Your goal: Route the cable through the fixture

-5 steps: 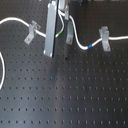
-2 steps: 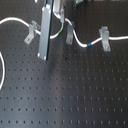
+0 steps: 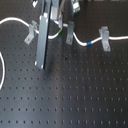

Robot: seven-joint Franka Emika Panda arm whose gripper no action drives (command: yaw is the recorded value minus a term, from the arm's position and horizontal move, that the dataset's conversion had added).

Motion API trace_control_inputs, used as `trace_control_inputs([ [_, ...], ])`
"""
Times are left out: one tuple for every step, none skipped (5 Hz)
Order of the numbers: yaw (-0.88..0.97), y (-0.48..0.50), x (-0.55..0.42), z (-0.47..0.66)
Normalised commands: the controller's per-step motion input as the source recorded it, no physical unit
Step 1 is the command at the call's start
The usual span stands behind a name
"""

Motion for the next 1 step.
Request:
trace_control_inputs([
  [0.00, 0.037, 0.012, 0.02],
])
